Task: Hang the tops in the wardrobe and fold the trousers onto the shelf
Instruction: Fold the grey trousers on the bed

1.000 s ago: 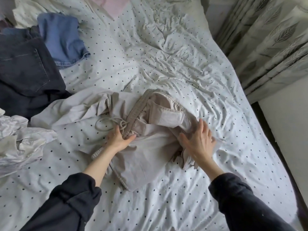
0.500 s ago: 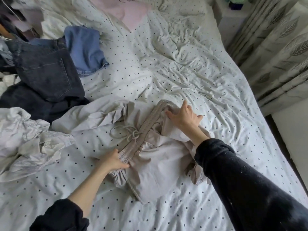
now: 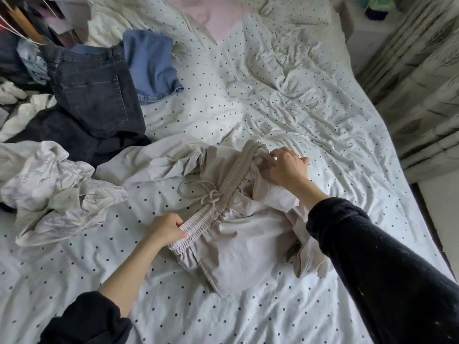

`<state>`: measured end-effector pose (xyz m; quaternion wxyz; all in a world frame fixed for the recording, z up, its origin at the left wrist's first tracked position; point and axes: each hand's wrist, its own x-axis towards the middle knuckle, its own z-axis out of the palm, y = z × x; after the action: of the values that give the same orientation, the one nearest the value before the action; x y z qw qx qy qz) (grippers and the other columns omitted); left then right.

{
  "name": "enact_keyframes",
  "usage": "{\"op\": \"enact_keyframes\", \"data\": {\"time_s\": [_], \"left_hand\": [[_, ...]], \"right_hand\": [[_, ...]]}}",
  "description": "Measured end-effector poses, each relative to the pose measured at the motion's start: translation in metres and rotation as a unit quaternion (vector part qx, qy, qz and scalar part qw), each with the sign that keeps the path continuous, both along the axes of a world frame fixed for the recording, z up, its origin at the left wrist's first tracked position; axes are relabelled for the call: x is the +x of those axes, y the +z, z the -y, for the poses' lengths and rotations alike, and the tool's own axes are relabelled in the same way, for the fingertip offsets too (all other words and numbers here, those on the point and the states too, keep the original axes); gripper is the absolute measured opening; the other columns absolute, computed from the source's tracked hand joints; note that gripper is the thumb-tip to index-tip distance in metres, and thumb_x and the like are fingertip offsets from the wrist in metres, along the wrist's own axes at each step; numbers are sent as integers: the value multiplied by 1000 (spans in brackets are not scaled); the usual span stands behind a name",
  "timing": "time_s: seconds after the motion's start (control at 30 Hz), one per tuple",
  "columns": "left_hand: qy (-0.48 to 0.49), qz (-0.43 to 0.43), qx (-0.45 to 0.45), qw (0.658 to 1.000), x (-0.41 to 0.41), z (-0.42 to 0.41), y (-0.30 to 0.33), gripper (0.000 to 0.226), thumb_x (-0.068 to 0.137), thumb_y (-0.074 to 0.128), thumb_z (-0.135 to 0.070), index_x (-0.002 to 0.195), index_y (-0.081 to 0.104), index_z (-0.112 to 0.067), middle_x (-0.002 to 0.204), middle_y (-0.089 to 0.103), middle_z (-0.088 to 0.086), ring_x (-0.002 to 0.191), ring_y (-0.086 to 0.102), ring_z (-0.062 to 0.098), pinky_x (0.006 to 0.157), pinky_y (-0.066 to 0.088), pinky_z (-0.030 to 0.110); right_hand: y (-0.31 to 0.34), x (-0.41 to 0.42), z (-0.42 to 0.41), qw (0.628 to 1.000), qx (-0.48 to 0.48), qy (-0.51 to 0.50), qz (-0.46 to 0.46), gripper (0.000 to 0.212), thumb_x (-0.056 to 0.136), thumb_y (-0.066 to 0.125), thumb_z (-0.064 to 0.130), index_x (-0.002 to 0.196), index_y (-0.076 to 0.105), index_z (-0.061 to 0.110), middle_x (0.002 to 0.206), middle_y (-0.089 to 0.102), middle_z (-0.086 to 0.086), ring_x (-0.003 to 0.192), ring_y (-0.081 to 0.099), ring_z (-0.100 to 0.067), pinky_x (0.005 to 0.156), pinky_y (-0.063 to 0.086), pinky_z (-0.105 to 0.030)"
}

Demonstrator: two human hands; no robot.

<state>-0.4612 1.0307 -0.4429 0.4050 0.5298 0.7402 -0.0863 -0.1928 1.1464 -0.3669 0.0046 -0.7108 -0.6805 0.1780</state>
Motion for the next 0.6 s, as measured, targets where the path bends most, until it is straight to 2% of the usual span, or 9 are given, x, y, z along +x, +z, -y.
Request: {"op": "enact_keyframes", "data": {"time_s": [0.07, 0.13, 0.2, 0.27, 0.3, 0.33, 0.43, 0.53, 0.6], "left_hand": [[0, -2, 22, 1000, -2, 1, 7, 18, 78, 70, -24, 94, 62, -26, 89, 60, -5, 100, 62, 21, 83, 47, 32], [7, 7, 53, 999, -4, 0, 11, 29, 80, 70, -22, 108, 63, -17, 102, 64, -3, 101, 60, 19, 86, 48, 31], [5, 16, 82, 997, -6, -2, 16, 30, 81, 69, -18, 110, 62, -14, 107, 64, 1, 98, 59, 19, 83, 48, 30], [-1, 11, 102, 995, -8, -4, 20, 30, 81, 68, -19, 110, 62, -15, 110, 63, 2, 99, 59, 19, 83, 47, 29], [-3, 8, 104, 995, -10, -3, 20, 31, 82, 69, -20, 111, 62, -15, 112, 62, 1, 101, 59, 19, 85, 47, 30], [-6, 8, 103, 995, -10, -2, 21, 31, 82, 69, -22, 112, 61, -16, 113, 62, 0, 103, 59, 19, 86, 47, 31], [0, 23, 92, 996, -11, 6, 23, 29, 82, 69, -23, 109, 61, -17, 108, 65, -1, 98, 60, 18, 87, 49, 35], [7, 37, 102, 994, -16, 5, 33, 24, 80, 70, -21, 103, 62, -18, 101, 65, -2, 91, 60, 15, 83, 50, 33], [21, 34, 138, 990, -25, -7, 50, 23, 80, 71, -21, 101, 64, -18, 103, 66, -1, 92, 60, 15, 82, 49, 31]], "right_hand": [[5, -1, -4, 995, -59, -30, -73, 53, 89, 54, 17, 139, 39, 26, 119, 60, 0, 110, 53, -23, 95, 27, -38], [7, -3, -11, 990, -89, -51, -98, 69, 88, 57, 46, 146, 26, 26, 114, 62, 2, 112, 54, -23, 101, 27, -43], [9, -8, -16, 993, -86, -65, -58, 81, 83, 47, 68, 146, 28, 22, 113, 64, -4, 112, 55, -25, 104, 28, -45], [12, -15, -18, 995, -73, -61, -18, 77, 81, 43, 74, 137, 43, 21, 110, 65, -6, 101, 56, -22, 91, 35, -35], [13, -20, -18, 996, -63, -55, -10, 67, 83, 44, 71, 129, 52, 22, 104, 65, -6, 92, 54, -20, 83, 34, -31], [13, -24, -19, 997, -46, -59, -5, 56, 86, 45, 66, 120, 59, 24, 96, 65, -5, 85, 51, -20, 82, 32, -32], [12, -37, -21, 998, -9, -58, 19, 35, 94, 44, 42, 102, 69, 19, 75, 59, -2, 77, 50, -23, 96, 27, -40], [16, -44, -20, 999, -15, -37, -6, 26, 90, 45, 18, 104, 67, 14, 92, 62, -6, 98, 53, -25, 97, 28, -40], [28, -43, -21, 996, -22, -65, -63, 26, 87, 47, 12, 103, 66, 9, 96, 63, -10, 105, 53, -27, 88, 35, -37]]}}
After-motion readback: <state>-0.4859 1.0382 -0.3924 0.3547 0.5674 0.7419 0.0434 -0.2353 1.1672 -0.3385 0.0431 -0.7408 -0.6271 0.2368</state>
